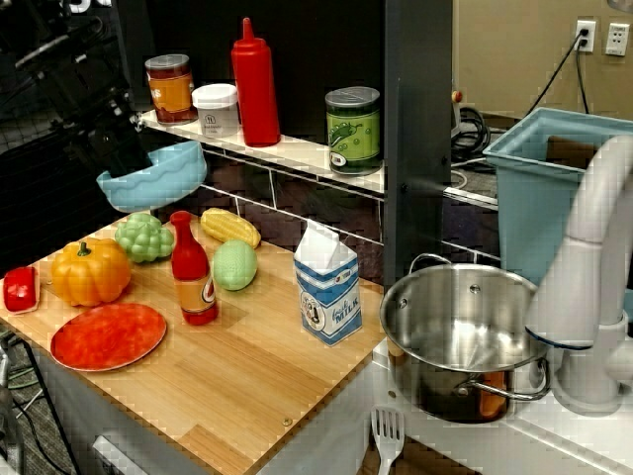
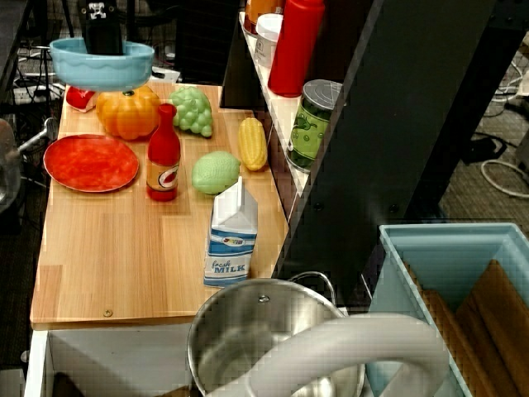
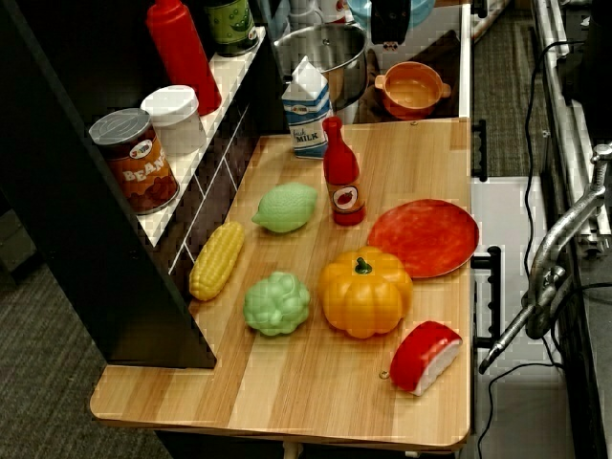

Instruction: Lift bowl

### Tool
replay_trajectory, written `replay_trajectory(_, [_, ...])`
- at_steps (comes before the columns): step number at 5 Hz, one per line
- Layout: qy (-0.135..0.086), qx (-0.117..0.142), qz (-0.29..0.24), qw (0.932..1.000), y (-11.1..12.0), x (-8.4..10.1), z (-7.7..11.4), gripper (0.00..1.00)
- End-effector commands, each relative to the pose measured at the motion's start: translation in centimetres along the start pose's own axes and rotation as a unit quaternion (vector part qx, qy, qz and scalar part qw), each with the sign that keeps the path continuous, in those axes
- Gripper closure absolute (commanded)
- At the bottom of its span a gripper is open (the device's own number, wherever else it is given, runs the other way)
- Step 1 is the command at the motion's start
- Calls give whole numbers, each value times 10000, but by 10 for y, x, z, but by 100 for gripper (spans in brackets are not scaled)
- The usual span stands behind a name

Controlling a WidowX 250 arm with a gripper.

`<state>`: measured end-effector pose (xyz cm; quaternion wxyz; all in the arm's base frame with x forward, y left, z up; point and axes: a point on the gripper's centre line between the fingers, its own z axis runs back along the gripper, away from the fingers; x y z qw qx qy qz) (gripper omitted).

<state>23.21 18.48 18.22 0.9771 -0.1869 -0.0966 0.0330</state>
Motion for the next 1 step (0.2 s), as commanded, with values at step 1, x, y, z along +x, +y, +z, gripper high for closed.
replay_trajectory(1, [-169,127,-63,9998,-1,6,18,100])
